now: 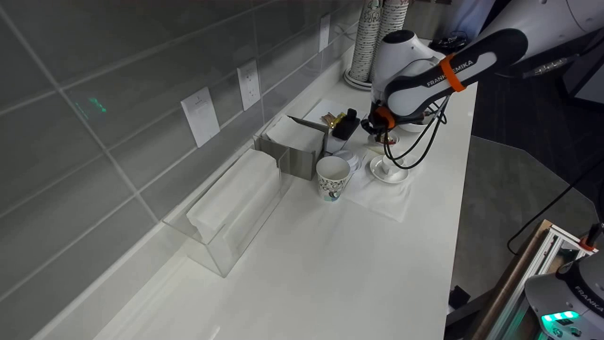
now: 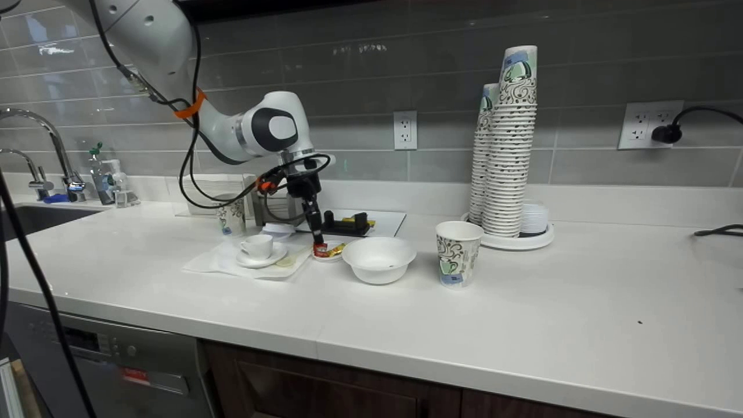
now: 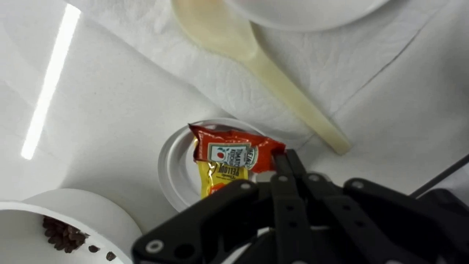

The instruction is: Pick the brown condiment packet from the small white plate in the middle and put it on the white tray, pick the yellow condiment packet from the small white plate in the middle and put it on the white tray, pick the red condiment packet from the small white plate and put it on the white tray

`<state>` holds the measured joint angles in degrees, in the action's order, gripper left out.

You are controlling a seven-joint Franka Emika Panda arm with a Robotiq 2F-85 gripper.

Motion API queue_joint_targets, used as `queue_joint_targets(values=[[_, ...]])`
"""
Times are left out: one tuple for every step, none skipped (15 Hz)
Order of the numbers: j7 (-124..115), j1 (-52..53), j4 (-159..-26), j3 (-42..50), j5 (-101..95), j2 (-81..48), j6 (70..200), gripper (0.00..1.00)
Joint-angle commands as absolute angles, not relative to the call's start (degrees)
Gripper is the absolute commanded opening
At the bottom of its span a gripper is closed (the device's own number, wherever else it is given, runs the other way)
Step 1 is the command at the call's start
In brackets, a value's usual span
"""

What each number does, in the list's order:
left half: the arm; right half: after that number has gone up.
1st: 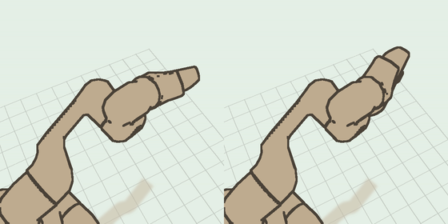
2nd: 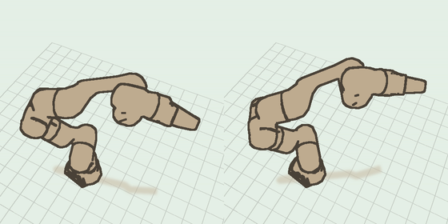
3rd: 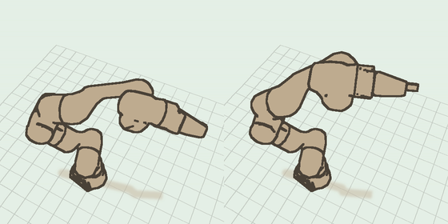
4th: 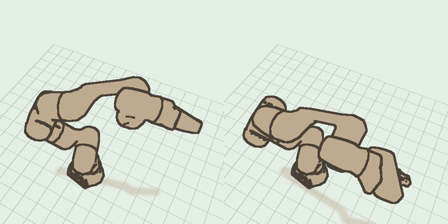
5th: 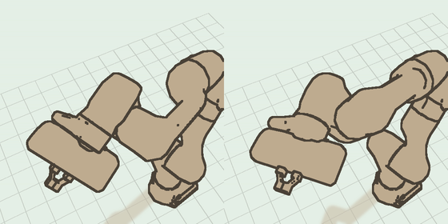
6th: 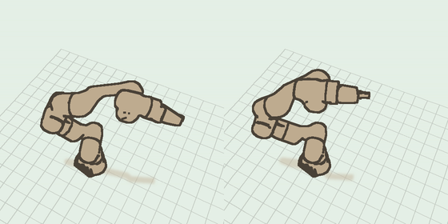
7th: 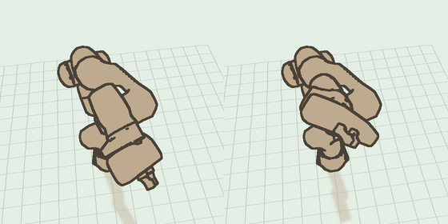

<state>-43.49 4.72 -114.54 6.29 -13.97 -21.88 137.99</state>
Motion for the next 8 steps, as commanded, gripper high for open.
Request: queue_joint_targets(values=[[-42.80, 5.53, -113.31, 7.10, -14.27, -21.60, 135.07, 0.00], [-43.35, 5.68, -113.30, 7.31, -14.64, -21.25, 134.53, 0.00], [-43.71, 5.72, -113.22, 7.40, -14.75, -20.91, 133.98, 0.00], [-44.00, 5.73, -113.28, 7.53, -14.92, -20.41, 133.92, 0.00], [-44.36, 5.79, -113.35, 7.65, -15.10, -19.90, 134.01, 0.00], [-45.22, 6.05, -113.51, 7.99, -15.78, -19.39, 134.33, 0.00], [-46.07, 6.24, -113.76, 8.25, -16.38, -18.84, 135.00, 0.00], [-47.23, 6.47, -114.23, 8.48, -17.26, -18.07, 136.13, 0.00]])
